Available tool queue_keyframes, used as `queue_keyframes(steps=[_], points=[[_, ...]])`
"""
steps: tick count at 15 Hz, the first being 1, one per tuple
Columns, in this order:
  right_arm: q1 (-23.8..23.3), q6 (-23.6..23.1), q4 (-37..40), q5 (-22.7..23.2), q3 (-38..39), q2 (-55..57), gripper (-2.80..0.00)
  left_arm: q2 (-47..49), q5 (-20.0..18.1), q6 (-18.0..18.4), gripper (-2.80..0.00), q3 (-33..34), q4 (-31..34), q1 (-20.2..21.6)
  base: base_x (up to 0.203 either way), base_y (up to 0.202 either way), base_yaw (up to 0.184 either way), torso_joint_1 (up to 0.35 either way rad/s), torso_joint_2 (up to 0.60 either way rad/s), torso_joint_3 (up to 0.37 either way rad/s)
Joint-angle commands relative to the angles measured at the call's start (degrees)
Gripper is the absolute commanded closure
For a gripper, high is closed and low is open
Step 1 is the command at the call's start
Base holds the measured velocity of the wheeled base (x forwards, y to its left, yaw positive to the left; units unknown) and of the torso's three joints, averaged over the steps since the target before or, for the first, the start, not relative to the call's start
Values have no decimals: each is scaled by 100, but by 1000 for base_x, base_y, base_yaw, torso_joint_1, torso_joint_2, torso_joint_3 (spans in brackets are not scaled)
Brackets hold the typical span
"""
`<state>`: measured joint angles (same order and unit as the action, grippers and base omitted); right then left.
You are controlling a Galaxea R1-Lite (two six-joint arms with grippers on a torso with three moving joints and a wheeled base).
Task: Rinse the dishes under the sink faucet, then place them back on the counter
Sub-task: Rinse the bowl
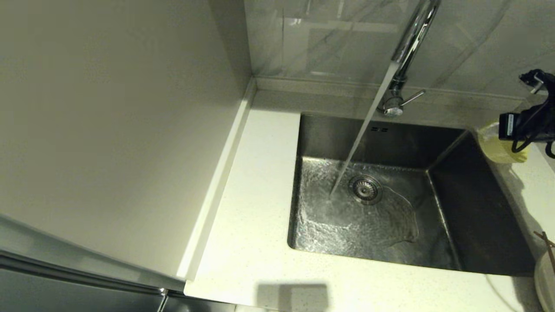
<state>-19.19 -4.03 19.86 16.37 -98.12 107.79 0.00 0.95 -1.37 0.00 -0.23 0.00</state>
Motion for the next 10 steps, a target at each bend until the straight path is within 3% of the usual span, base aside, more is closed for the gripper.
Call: queue_keyframes(steps=[1,2,7,10], points=[[291,330,6,155,17,-291,0,-9,2,-4,0,0,-3,0,0,0,0,0,0,0],[405,638,2,298,24,-349,0,-9,2,-4,0,0,-3,0,0,0,0,0,0,0],[1084,3127,-2,947,-19,-681,0,-9,2,-4,0,0,-3,0,0,0,0,0,0,0],[1144,4272,-7,1736,-202,-833,0,-9,2,-4,0,0,-3,0,0,0,0,0,0,0]])
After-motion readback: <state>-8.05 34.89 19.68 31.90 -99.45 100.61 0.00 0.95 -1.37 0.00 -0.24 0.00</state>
